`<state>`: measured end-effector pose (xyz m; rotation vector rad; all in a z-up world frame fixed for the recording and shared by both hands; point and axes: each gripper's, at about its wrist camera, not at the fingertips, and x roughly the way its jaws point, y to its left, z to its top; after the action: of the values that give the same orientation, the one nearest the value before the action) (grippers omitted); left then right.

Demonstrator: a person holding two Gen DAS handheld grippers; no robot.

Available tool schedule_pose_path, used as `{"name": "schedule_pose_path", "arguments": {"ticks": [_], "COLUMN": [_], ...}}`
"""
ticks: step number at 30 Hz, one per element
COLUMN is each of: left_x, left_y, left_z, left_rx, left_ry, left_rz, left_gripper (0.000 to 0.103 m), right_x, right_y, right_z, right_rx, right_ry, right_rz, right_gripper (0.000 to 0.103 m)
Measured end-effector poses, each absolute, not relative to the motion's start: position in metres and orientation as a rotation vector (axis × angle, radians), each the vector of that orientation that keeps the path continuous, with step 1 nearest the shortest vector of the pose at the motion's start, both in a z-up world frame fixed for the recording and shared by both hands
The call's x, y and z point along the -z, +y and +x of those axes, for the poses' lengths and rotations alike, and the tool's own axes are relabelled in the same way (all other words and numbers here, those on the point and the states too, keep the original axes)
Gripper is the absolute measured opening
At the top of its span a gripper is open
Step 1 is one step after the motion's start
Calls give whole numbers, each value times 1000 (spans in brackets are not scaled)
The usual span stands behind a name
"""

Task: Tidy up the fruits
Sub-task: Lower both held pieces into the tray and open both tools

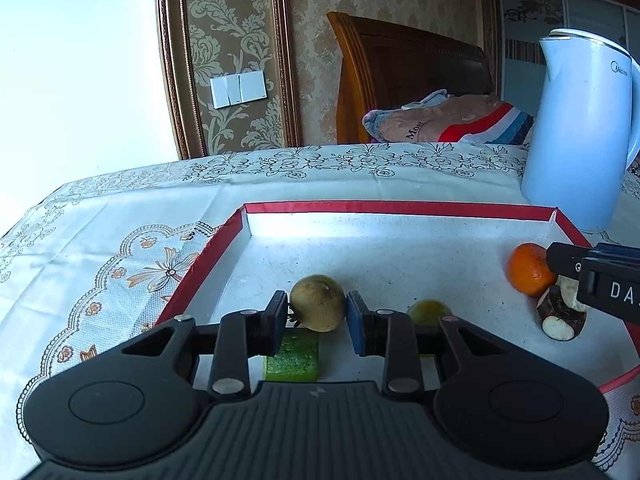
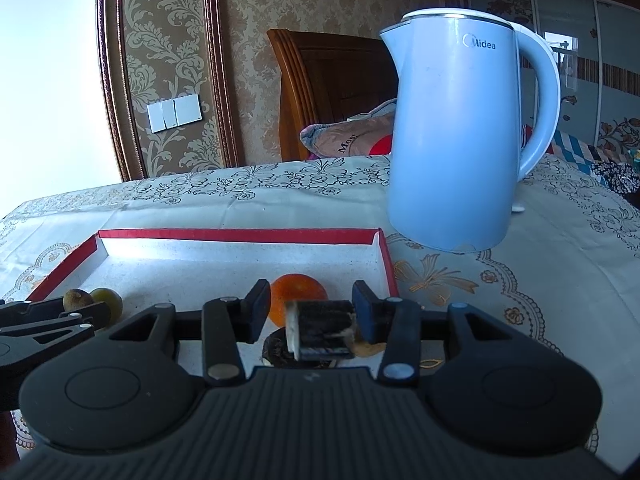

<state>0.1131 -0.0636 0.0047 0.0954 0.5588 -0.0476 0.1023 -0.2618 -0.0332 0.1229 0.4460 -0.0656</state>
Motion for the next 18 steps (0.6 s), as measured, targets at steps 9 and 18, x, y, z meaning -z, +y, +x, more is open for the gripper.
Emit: {"name": "schedule_pose_path", "arguments": {"ticks": [9, 18], "left_x": [-7, -12], "left_y": [-66, -60], "left_z": [106, 101], "left_rx": [48, 46], "left_ry": [520, 520], "left_rz": [104, 77], "left_gripper": [68, 68], "right_x": [30, 31], "right_y": [-264, -270], "right_z": [95, 82], "right_rx": [83, 106], "right_ry": [408, 387], "right_rz": [136, 171], "right_gripper": [74, 83]}}
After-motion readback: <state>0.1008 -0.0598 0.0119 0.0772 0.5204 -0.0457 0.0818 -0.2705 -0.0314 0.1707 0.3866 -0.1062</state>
